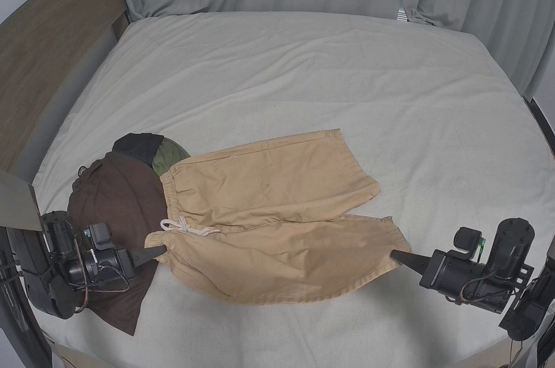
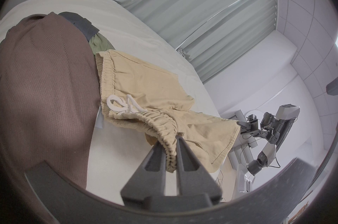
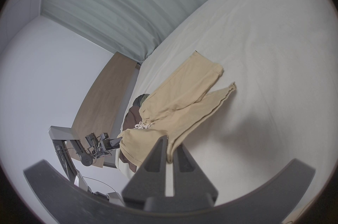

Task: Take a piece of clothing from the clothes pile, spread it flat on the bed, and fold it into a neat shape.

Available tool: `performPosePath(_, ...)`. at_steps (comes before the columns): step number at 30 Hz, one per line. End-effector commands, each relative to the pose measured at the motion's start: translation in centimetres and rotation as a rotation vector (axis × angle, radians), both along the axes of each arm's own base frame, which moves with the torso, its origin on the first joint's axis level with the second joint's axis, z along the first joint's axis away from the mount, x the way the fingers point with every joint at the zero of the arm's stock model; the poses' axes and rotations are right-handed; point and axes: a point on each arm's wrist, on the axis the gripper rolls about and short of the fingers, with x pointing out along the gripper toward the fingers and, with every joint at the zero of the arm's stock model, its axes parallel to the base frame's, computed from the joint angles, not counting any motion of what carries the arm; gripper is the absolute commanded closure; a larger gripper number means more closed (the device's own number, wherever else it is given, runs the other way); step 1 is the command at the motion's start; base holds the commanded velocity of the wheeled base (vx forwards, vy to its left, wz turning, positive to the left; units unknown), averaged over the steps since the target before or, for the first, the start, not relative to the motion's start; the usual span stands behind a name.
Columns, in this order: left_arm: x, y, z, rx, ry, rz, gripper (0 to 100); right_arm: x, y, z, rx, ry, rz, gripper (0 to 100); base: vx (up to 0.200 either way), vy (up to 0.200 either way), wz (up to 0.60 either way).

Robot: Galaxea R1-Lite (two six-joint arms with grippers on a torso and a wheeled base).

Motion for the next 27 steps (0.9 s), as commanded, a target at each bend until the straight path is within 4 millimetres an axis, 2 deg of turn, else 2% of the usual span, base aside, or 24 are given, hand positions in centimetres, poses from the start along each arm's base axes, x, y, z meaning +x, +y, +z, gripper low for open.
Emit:
performPosePath(1,0.1,0.0,0.4,0.003,-0.021,0.003,100,-0.5,-0.2,0.6,0.012,-0.022,0.003,100,0.000,0.000,0.00)
performPosePath(10,0.5,0.0,1.0,-0.007,-0.031,0.028,100,-0.4,-0.4,1.4,0.016,-0.074,-0.005,100,0.000,0.000,0.00)
performPosePath(19,0.7,-0.5,1.9,-0.030,-0.026,0.063,100,2.7,0.0,2.8,0.058,-0.171,-0.046,100,0.000,0.000,0.00)
performPosePath(27,1.3,-0.7,2.0,-0.045,-0.012,0.108,100,6.0,0.7,2.9,0.074,-0.212,-0.075,100,0.000,0.000,0.00)
